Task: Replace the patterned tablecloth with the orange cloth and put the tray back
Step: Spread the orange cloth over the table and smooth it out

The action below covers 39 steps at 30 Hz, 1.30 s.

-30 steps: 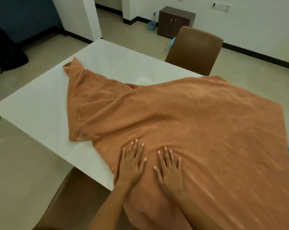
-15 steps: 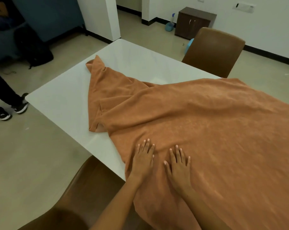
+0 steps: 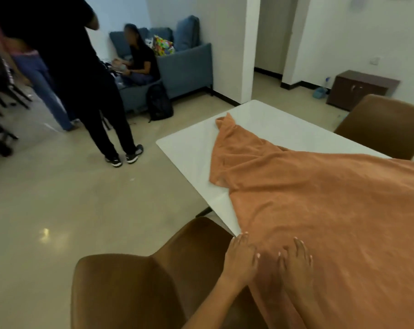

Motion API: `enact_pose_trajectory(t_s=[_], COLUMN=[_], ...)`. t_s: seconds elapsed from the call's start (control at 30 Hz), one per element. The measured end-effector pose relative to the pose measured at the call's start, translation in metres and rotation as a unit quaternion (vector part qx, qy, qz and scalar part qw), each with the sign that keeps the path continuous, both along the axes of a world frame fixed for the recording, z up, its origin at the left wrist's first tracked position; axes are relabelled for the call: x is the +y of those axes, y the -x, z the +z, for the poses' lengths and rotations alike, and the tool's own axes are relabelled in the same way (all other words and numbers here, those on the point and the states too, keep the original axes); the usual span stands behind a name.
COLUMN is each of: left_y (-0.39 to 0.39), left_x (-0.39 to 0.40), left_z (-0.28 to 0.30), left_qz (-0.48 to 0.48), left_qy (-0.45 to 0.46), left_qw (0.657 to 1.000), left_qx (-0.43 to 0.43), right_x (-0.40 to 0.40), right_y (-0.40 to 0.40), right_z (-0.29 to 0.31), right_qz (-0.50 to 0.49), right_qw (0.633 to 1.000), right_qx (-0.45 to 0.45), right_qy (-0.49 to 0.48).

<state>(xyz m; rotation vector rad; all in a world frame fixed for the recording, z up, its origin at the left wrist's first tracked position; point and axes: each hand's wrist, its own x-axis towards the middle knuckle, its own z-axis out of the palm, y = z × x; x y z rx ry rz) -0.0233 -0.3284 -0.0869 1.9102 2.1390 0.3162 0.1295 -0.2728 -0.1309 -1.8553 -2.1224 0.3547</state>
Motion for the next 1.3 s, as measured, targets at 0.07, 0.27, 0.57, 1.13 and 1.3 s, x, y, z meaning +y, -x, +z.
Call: enact_pose_trajectory(t_s=[0.07,0.27,0.57,1.13,1.3], left_y=[0.008,0.05,0.151,0.422,0.464], left_x=[-0.018,-0.064,-0.135,-0.159,-0.1], left_z=[0.018,0.051,0.076,0.072,0.067], left_qz=[0.018,0.081,0.1,-0.066,-0.165], left_qy=[0.006,-0.03,-0.071,-0.056,-0.045], left_qw=[1.0,0.996,0.991,0.995,0.983], left_qx=[-0.018,-0.009,-0.046,-0.053,-0.06], right_x=[-0.015,-0.062,-0.116,-0.165,-0.125], right_y=[0.013,0.067,0.173,0.436,0.472], right_z=[0.012,0.062,0.07,0.097,0.084], right_qz=[0.011,0.013,-0.006,-0.006,-0.088], right_qw=[1.0,0.997,0.992,0.984,0.982], right_qx=[0.001,0.064,0.127,0.154,0.141], right_qy=[-0.016,0.031,0.0,-0.09,-0.086])
